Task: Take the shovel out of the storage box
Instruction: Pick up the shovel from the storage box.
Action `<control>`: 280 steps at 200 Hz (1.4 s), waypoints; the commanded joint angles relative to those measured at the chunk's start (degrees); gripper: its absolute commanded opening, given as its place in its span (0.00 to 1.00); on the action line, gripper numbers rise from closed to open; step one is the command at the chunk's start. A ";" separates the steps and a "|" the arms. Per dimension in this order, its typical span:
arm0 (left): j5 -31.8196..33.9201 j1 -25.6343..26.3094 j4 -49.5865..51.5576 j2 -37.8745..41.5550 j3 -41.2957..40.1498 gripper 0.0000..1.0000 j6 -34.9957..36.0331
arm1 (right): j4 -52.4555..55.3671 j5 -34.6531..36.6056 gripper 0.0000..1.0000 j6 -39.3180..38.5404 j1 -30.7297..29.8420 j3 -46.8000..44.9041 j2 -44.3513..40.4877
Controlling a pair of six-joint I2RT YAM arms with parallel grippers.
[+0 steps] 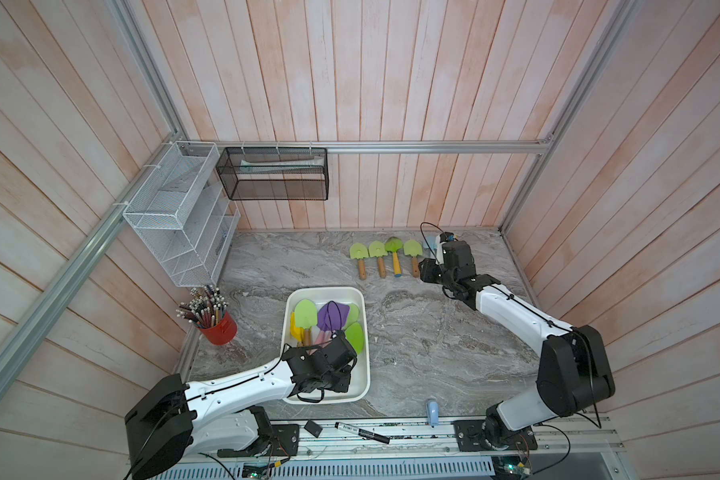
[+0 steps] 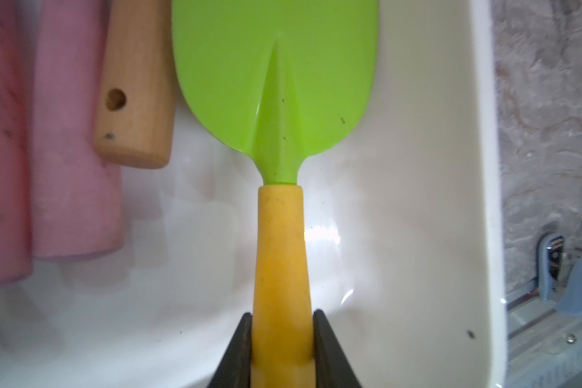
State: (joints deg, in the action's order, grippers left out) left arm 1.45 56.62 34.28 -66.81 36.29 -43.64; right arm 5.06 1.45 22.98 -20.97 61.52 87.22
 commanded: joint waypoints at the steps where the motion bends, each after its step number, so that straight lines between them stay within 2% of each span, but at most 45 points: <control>1: -1.27 -3.94 -0.05 2.93 2.35 0.16 1.05 | -1.27 -2.68 0.47 2.50 -0.33 -1.87 -2.88; 37: -5.97 -10.27 -3.00 7.58 2.75 0.15 2.41 | -5.80 -11.18 0.47 6.06 -0.40 -4.82 -5.81; 59: -11.35 -16.62 -6.53 9.85 2.23 0.16 3.32 | -8.51 -16.93 0.47 8.51 -0.80 -6.31 -6.60; 107: -29.75 -30.41 -17.34 11.83 -1.67 0.16 2.59 | -18.93 -29.77 0.47 14.96 -1.23 -12.06 -8.63; 143: -44.39 -38.30 -35.14 11.38 -8.23 0.16 -5.85 | -29.45 -39.03 0.48 20.89 -3.35 -15.96 -8.39; 166: -49.74 -40.31 -47.21 9.90 -11.62 0.16 -12.15 | -33.55 -41.26 0.50 23.19 -6.54 -16.71 -7.43; 189: -51.97 -40.78 -53.45 9.12 -13.04 0.16 -15.47 | -37.04 -42.82 0.51 25.35 -9.96 -16.78 -5.40; 239: -54.06 -41.06 -64.60 9.63 -15.78 0.16 -22.31 | -44.11 -44.37 0.53 29.24 -15.76 -16.34 0.10; 280: -54.42 -41.05 -67.81 9.63 -16.08 0.16 -24.46 | -48.14 -45.77 0.53 31.04 -17.86 -14.95 2.11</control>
State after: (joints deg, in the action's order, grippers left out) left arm -51.27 15.86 -26.92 -57.74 20.51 -65.91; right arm -37.47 -42.28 52.21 -37.87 44.95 88.55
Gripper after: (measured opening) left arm 0.261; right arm 0.528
